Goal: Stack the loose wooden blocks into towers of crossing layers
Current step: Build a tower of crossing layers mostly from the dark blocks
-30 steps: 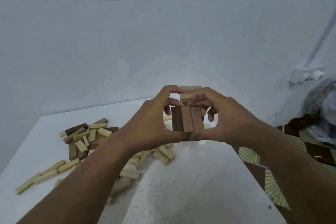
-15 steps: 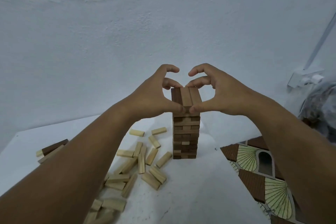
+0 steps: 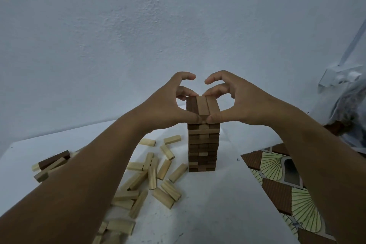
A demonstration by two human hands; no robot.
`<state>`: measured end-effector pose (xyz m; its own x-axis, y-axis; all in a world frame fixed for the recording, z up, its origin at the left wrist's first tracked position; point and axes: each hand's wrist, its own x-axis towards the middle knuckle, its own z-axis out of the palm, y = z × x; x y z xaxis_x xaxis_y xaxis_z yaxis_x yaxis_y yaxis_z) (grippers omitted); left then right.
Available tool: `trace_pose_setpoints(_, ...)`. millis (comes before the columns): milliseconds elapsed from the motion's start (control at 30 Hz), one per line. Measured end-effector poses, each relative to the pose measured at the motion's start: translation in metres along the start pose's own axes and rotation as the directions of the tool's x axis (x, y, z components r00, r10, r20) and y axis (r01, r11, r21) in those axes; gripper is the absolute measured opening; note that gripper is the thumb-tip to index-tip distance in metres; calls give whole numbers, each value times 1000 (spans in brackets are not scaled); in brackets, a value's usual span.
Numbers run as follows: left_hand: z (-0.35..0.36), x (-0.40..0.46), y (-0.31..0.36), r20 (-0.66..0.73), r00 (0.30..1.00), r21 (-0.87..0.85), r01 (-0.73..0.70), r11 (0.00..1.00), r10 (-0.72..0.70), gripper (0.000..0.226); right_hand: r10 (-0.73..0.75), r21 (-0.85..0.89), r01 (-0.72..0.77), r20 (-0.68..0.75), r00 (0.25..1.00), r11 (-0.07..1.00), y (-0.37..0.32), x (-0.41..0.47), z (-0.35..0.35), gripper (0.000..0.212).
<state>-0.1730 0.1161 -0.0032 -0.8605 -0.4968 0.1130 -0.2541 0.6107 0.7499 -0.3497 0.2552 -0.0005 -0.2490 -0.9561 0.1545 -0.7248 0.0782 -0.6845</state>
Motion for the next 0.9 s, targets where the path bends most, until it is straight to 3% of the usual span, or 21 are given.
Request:
trace_pose_setpoints(600, 1, -2, -1, 10, 1000, 19, -12, 1000, 11, 91, -17, 24, 17, 2, 1000, 1000, 1, -1, 1, 79)
trace_pose_setpoints(900, 0, -9, -8, -3, 1000, 6, -16, 1000, 16, 104, -3, 6, 3, -9, 1000, 1000, 2, -5, 1, 87)
